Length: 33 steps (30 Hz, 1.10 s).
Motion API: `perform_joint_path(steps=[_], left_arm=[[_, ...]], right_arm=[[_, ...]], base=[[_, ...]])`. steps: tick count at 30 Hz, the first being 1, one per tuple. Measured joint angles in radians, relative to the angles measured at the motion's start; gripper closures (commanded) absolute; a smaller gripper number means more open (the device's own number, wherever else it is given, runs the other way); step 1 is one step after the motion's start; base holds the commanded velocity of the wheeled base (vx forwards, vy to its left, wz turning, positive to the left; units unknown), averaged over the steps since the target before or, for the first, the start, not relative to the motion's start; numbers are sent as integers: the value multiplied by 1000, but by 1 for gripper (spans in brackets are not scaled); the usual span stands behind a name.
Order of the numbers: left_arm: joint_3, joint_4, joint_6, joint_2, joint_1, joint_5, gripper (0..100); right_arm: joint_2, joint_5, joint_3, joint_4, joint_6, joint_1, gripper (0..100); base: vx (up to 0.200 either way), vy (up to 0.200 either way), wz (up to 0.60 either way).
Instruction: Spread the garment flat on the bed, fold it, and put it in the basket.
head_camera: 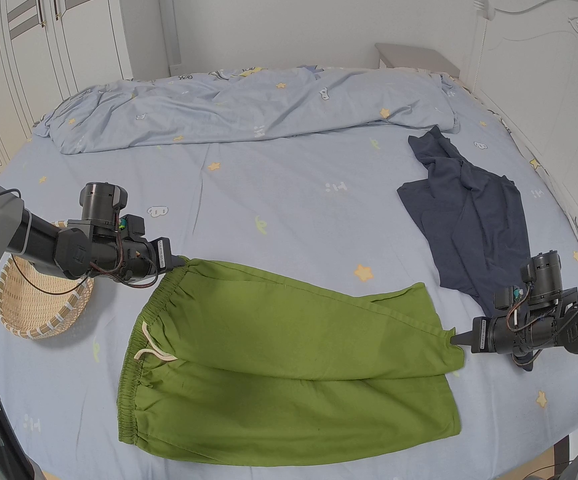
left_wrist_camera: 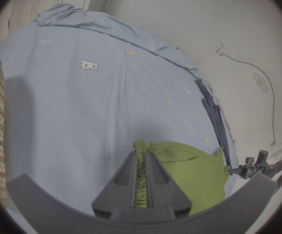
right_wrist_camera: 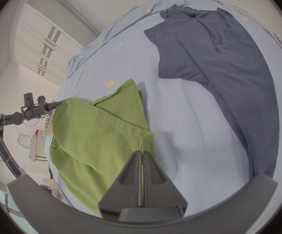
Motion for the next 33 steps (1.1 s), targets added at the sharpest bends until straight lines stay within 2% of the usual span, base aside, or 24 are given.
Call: perform_joint_path(steps=[10,15,28,33], left_arm=[[9,2,-4,-18,17,0,100],[19,2,-7,-49,40,-1,100],[26,1,-1,-113,84,1,100],[17,-10,0,-123,103,1,100]], right_arm=[[-5,-18,-35,2,-17,0,100],[-18,-49,-110,60,-33,3,100],[13,-129,-526,258,-107,33,100],[77,-202,-693,305,-112,58,100]], base=[[0,0,0],[0,0,0],[0,0,0],[0,0,0]])
